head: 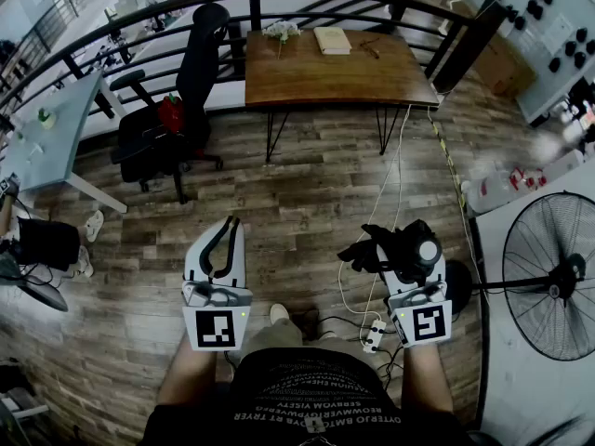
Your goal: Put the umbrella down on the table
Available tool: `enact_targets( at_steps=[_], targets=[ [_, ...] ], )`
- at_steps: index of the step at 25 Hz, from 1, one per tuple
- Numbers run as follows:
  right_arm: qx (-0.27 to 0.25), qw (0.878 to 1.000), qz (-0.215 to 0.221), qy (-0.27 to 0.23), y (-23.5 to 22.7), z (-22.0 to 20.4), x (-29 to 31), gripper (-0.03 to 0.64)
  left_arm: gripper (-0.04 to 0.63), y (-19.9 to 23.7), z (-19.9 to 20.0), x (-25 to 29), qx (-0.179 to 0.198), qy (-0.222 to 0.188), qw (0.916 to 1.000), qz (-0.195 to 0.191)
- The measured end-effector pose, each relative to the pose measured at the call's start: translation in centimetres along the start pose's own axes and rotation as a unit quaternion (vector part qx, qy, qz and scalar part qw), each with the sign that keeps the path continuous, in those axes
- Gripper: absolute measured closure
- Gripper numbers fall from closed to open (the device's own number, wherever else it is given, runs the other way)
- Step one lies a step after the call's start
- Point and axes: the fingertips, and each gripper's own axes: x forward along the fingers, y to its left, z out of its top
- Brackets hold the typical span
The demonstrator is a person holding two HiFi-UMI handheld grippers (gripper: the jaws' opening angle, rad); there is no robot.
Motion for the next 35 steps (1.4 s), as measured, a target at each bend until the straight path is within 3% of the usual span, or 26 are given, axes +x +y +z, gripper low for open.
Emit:
enact_targets(
  at_steps=[3,13,18,26,35],
  targets=[
    [0.004,1.0,0.015,0.005,-0.1,0.3,-1.3,0.356,0.551,-1.2,0.8,-1.0,-0.046,-0.002,0.9988,0.017],
    [0.037,0.998,0.035,-0.023,-4.4,0.6,-7.0,0.356,0.551,-7.8,4.5,-2.1,-0.029,-0.012,0.9994,0.016],
    [0.045,0.998,0.045,-0.027,-5.9,-0.6,-7.2,0.356,0.551,-8.9,4.1,-2.3,-0.054,0.013,0.9976,0.041],
    [0.055,0.997,0.03,-0.047,-8.2,-1.1,-0.8,0.357,0.551,-5.8,2.8,4.1,-0.05,0.003,0.9977,0.045],
    [0.079,0.996,0.022,-0.039,-8.4,-0.1,10.5,0.357,0.551,0.3,0.1,13.2,-0.018,0.0,0.9998,-0.002]
  ],
)
